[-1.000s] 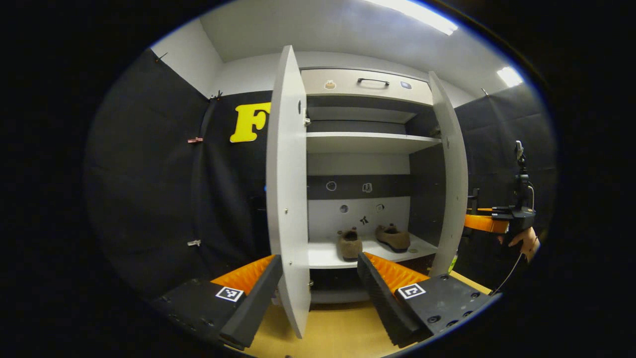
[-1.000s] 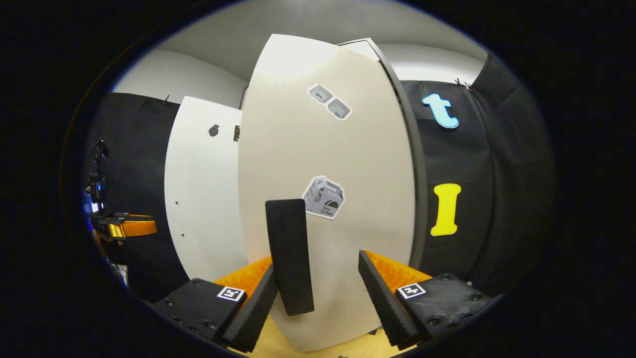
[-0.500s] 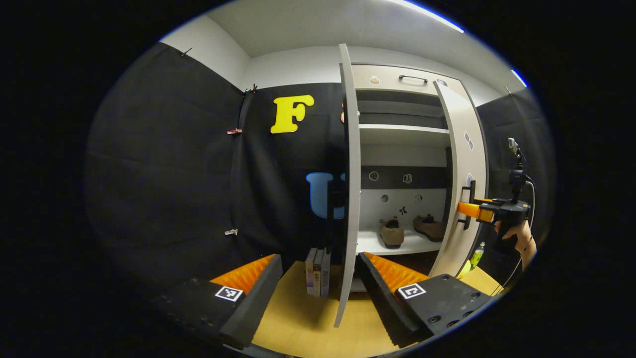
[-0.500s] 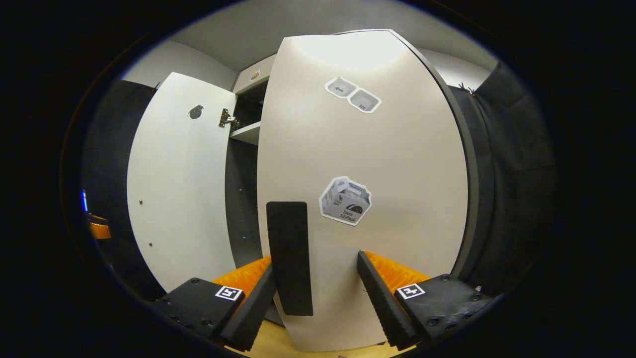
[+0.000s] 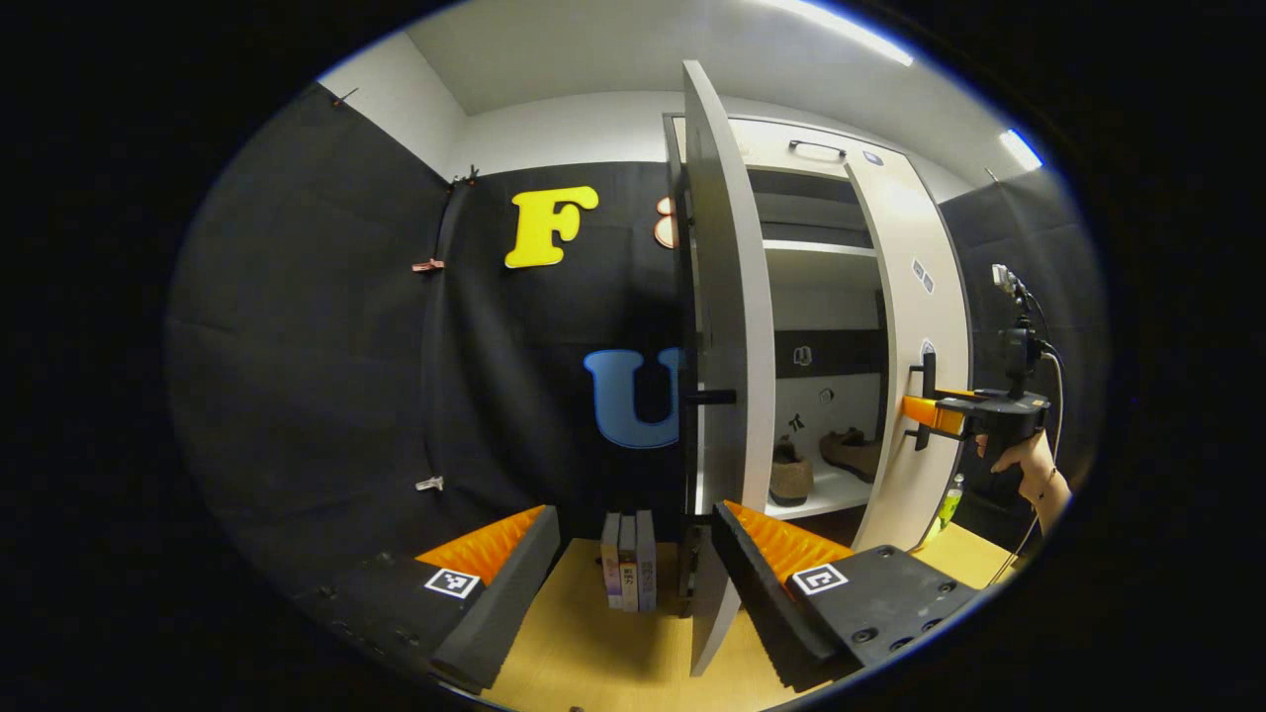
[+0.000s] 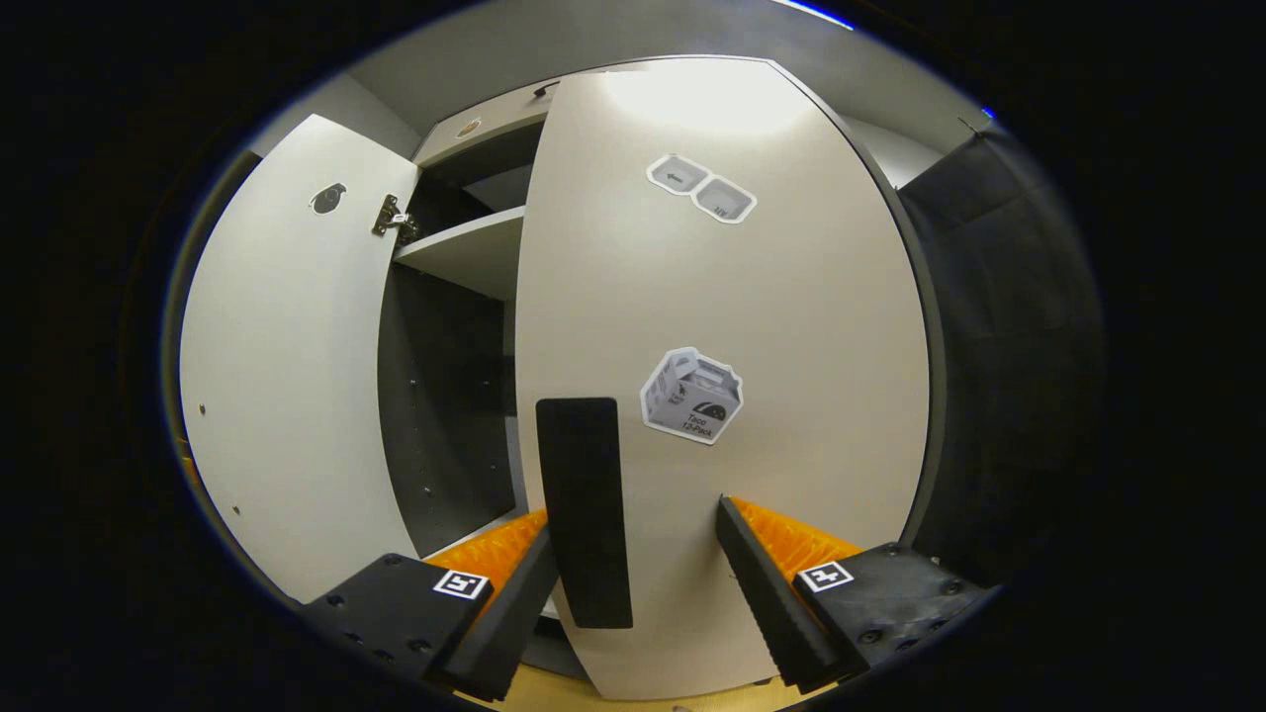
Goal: Grab one shoe with the right hand and put it into the shoe cabinet, grab the other shoe with the left hand and put it into the shoe cabinet; then close the right door with the right hand and the left door with the left hand.
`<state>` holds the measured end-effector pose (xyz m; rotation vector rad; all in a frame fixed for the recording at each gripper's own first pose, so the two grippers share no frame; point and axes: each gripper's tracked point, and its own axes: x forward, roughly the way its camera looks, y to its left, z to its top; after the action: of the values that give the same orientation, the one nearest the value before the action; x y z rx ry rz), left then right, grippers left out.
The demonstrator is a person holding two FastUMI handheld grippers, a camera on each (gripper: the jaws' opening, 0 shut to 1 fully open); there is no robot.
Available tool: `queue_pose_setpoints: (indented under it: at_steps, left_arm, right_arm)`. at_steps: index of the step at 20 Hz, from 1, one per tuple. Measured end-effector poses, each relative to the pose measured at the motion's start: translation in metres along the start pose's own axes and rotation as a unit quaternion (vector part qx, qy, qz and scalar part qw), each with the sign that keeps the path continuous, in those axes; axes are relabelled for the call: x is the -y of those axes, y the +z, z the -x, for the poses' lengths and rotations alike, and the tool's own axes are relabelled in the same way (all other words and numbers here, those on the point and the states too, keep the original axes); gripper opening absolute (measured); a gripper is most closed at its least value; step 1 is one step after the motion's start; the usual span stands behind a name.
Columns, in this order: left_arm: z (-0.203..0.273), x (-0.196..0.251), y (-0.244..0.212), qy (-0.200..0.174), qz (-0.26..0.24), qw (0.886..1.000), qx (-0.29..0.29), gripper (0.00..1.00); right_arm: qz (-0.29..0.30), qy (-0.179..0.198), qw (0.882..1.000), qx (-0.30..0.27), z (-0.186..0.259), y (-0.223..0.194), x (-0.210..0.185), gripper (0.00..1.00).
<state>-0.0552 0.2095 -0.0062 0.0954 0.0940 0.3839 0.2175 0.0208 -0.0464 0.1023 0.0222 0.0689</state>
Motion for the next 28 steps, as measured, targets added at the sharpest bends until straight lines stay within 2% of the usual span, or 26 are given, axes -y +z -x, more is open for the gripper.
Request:
queue_pose_setpoints:
  at_steps: [4,6,11,16,18,21,24,28]
  left_arm:
    - [-0.026,0.000,0.004,-0.032,-0.028,0.999,-0.001,0.98]
    - [-0.026,0.005,0.005,-0.050,-0.029,0.998,0.002,0.94]
    - [-0.026,0.022,0.000,-0.101,0.013,0.995,-0.005,0.90]
    - [-0.030,0.083,0.004,-0.183,0.018,0.983,-0.002,0.89]
    - [-0.037,0.105,0.007,-0.202,0.014,0.979,0.004,0.89]
    - [-0.053,0.144,0.011,-0.230,0.037,0.973,0.012,0.89]
    - [-0.076,0.183,0.014,-0.240,0.042,0.970,0.015,0.92]
    - [-0.113,0.226,0.015,-0.213,-0.024,0.977,0.023,0.96]
  right_arm:
    - [0.002,0.000,1.000,0.010,0.025,0.011,-0.001,1.00]
    - [0.018,-0.002,1.000,0.021,0.046,0.018,0.000,0.99]
    - [0.043,-0.006,0.999,0.033,0.085,0.031,-0.001,0.99]
    - [0.050,-0.016,0.998,0.038,0.112,0.037,0.009,0.98]
    - [0.056,-0.030,0.997,0.037,0.117,0.038,0.020,0.97]
    - [0.055,-0.050,0.997,0.035,0.128,0.040,0.043,0.97]
    - [0.059,-0.075,0.995,0.037,0.139,0.044,0.069,0.97]
    - [0.058,-0.103,0.992,0.036,0.155,0.047,0.105,0.97]
